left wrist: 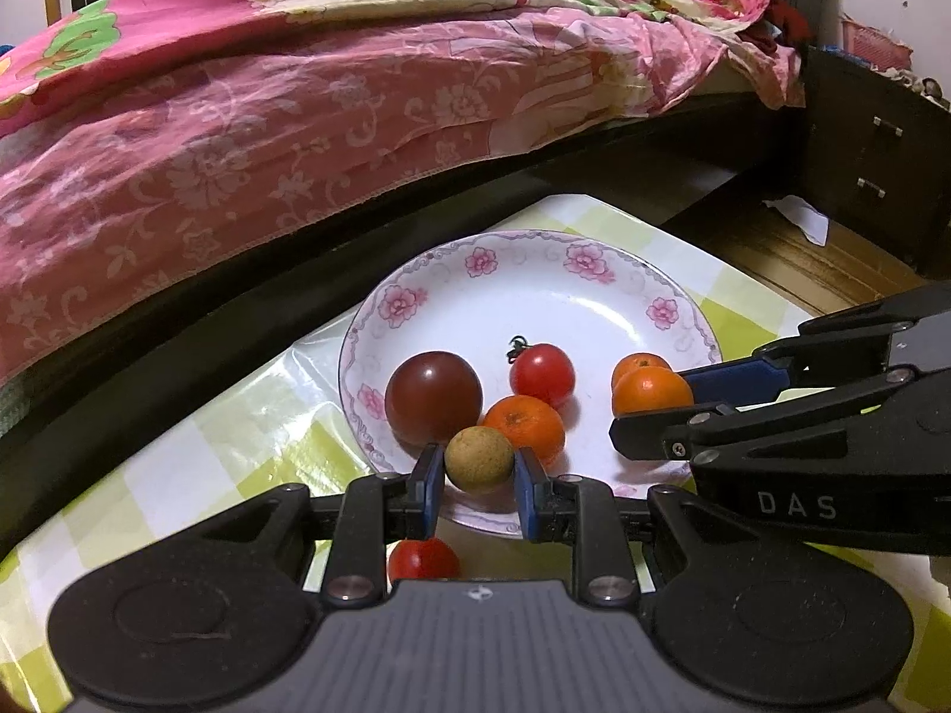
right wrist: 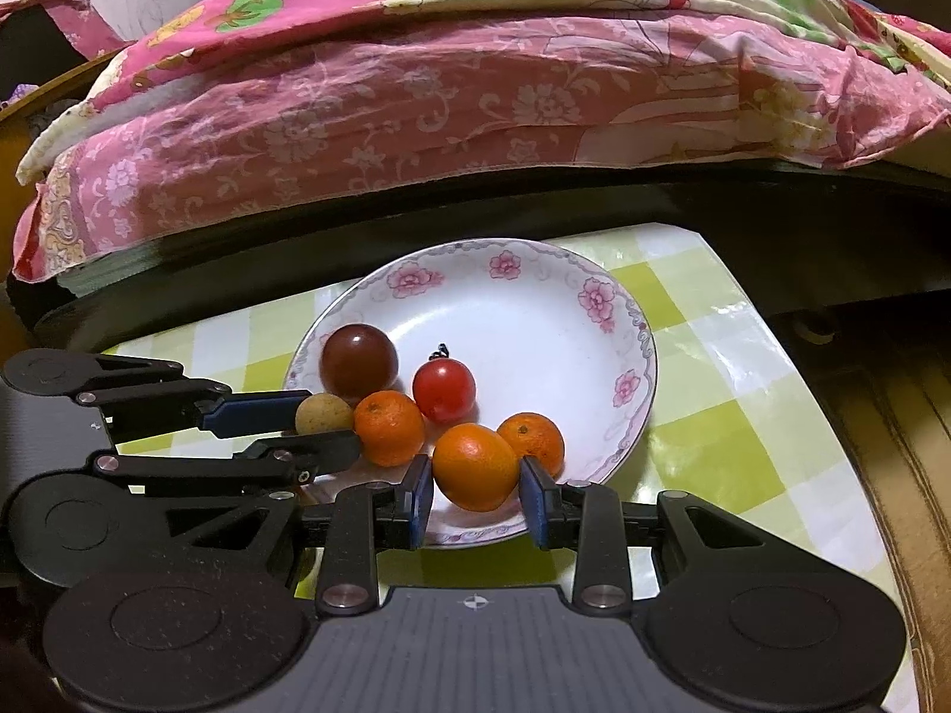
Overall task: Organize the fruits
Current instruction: 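Carry the brown fruit and orange tomato over the white plate with both tools, then open both tools to drop the fruits into the plate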
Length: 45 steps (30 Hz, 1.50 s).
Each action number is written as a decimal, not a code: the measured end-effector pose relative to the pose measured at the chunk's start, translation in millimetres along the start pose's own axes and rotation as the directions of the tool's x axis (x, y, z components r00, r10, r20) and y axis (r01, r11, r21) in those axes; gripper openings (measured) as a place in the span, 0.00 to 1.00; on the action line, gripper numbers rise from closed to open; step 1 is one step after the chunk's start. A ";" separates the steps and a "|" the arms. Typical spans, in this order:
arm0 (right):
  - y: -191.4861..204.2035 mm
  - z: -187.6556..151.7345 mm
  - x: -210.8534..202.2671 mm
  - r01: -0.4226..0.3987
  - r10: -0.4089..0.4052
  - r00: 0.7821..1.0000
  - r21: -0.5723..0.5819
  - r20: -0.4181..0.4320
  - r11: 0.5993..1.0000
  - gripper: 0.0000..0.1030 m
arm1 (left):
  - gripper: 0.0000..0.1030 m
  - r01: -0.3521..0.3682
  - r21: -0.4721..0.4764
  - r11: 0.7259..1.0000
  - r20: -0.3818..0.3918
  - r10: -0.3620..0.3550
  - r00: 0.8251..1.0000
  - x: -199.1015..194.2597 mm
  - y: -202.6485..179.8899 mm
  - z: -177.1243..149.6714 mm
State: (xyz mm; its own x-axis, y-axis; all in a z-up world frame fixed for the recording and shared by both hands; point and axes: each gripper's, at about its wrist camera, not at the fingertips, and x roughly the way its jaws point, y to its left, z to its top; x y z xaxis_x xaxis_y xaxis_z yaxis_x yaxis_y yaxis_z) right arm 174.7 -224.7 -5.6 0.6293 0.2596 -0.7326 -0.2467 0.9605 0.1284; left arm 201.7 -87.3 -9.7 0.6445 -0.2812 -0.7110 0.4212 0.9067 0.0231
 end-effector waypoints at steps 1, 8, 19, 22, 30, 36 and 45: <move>0.3 0.6 0.4 0.003 -0.003 1.000 -0.003 0.003 1.000 0.28 | 0.32 0.001 -0.003 1.000 0.000 -0.001 1.000 0.3 1.3 -0.1; 2.7 4.7 1.9 0.017 -0.017 1.000 -0.024 0.019 1.000 0.28 | 0.32 -0.006 -0.015 1.000 0.004 0.006 1.000 2.2 3.7 1.0; 4.8 4.7 1.1 0.031 -0.030 0.999 -0.039 0.027 0.999 0.30 | 0.32 -0.017 0.004 1.000 0.006 0.017 1.000 2.4 1.3 1.3; 5.3 4.9 1.2 0.033 -0.032 0.999 -0.041 0.026 0.999 0.30 | 0.33 -0.019 0.004 1.000 0.006 0.019 1.000 2.4 1.4 1.4; 6.0 6.0 -2.3 0.033 -0.031 0.999 -0.045 0.043 0.998 0.30 | 0.33 -0.021 0.004 1.000 0.006 0.021 1.000 0.6 2.0 1.7; 4.8 7.8 -6.3 0.038 -0.035 0.998 -0.043 0.057 0.998 0.30 | 0.33 -0.026 -0.004 1.000 0.024 0.026 0.999 -7.4 5.2 3.4; 4.7 10.4 -14.8 0.032 -0.029 0.997 -0.031 0.073 0.999 0.30 | 0.33 -0.040 -0.014 0.999 0.039 0.041 0.998 -24.0 17.9 -0.2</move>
State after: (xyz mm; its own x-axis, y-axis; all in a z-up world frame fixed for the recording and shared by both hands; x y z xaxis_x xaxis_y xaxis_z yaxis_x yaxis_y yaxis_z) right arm 171.9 -223.0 12.8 0.6882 0.2378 -0.6855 -0.2490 0.9648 0.0846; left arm 193.7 -64.4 7.6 0.6855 -0.2562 -0.6815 0.3858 0.9216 0.0416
